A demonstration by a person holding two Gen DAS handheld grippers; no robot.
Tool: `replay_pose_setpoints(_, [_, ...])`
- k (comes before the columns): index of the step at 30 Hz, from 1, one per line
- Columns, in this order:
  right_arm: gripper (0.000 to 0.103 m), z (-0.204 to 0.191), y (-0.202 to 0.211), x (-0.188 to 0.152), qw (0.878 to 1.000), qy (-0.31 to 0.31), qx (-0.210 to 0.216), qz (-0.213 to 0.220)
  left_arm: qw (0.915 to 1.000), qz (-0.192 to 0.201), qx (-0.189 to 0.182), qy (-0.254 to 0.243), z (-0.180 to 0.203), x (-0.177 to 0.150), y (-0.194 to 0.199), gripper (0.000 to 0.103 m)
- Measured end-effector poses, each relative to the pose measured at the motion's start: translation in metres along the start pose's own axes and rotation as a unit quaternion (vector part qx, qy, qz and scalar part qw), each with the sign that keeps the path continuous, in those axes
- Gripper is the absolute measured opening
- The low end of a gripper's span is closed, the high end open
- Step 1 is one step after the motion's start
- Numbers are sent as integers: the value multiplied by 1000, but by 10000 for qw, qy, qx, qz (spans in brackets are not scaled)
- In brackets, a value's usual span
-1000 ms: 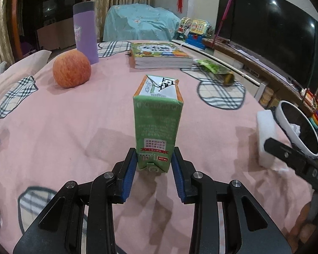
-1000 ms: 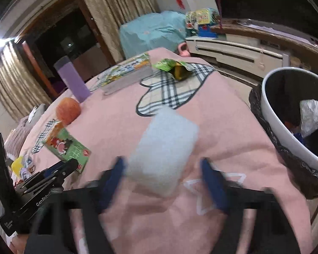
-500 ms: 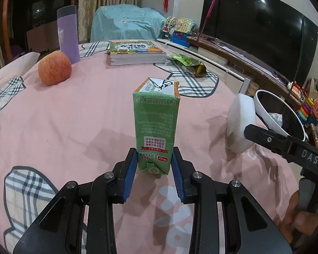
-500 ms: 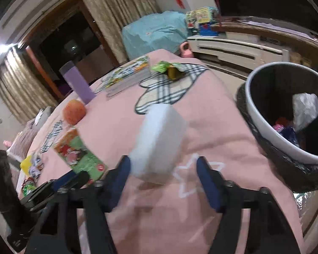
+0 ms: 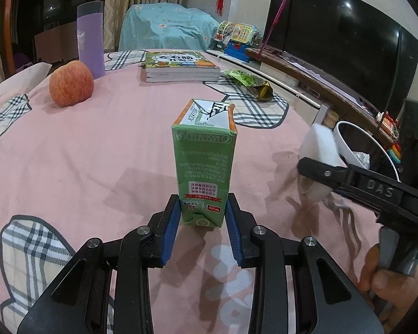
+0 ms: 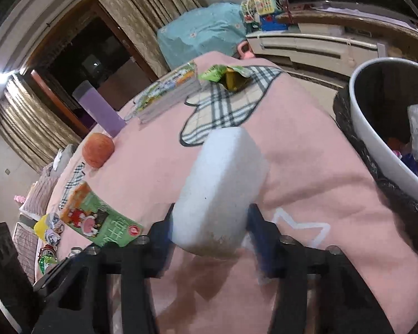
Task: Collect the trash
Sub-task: 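Carry the green carton and white foam block over the trash bin with both tools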
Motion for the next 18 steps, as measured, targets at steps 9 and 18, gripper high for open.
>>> replay_pose_setpoints(9, [46,-3,48,8,9985,343,62,416,9995,35,-240,-200,30,4,8,31])
replay_pose_setpoints(18, [46,31,83,4,9982,270,-59,524,9969,16,-505,-604,82,8,11,31])
Point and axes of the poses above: each gripper's, at about its wrist camera, not at the fingertips, and y roughly against the way its jaws point, z to its right, x to its top, the point moved 9 cm from there along -y, roughly the way its jaws point, and after that the axes turned 1 degree about y, right-handed, at the moved point
